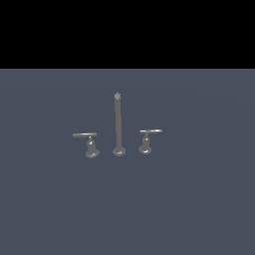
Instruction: Turn on the faucet by rotating a designated handle.
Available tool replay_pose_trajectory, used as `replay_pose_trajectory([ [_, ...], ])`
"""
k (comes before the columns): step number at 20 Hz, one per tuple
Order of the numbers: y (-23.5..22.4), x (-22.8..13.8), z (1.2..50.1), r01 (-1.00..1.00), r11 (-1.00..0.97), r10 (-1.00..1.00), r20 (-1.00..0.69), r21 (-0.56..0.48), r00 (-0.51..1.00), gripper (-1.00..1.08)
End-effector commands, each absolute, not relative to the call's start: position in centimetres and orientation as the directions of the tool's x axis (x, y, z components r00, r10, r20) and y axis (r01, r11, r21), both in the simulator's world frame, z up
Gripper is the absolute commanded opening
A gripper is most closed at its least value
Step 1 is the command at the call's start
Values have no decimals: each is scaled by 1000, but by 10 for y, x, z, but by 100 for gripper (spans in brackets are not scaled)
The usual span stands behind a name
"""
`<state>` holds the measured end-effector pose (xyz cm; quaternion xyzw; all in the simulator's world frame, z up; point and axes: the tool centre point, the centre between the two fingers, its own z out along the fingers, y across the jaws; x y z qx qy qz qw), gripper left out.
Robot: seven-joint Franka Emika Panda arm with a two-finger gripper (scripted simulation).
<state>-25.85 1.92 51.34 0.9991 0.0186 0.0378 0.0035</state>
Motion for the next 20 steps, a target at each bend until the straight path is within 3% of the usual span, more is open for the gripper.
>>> replay_pose_trajectory([
  [1,19,-258,513,37,-999,38,75,8,996,-100],
  [20,56,-242,459,-157,-988,-157,67,1,985,-100],
])
